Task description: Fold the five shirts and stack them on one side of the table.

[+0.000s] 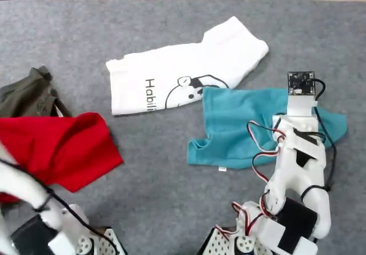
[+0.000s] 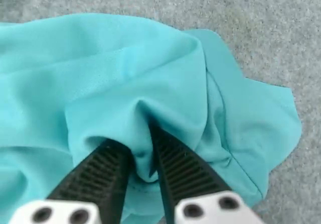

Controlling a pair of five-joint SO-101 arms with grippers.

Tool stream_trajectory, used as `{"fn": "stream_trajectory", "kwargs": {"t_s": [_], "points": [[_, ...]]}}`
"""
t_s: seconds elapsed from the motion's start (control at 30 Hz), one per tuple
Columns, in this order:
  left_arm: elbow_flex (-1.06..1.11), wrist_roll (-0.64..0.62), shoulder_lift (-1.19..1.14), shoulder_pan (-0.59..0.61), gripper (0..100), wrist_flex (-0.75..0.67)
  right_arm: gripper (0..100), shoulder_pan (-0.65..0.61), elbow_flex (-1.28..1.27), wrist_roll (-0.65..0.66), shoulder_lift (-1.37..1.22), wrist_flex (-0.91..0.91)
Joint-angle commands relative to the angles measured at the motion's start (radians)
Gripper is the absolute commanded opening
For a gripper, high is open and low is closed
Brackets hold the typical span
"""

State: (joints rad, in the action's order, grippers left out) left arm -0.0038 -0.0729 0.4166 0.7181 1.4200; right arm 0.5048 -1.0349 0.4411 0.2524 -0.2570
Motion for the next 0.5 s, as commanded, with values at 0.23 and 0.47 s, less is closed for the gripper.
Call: {"fn": "stream_trajectory", "kwargs": {"t_s": [0.23, 0.47], "points": [[0.153, -0.051, -0.203, -0.785, 26, -0.348, 1.5, -0.028, 0.002, 0.008, 0.008, 0.017], [-0.048, -0.133, -0.738, -0.816, 26, -0.408, 1.5, -0.028, 0.002, 0.008, 0.008, 0.017]]}}
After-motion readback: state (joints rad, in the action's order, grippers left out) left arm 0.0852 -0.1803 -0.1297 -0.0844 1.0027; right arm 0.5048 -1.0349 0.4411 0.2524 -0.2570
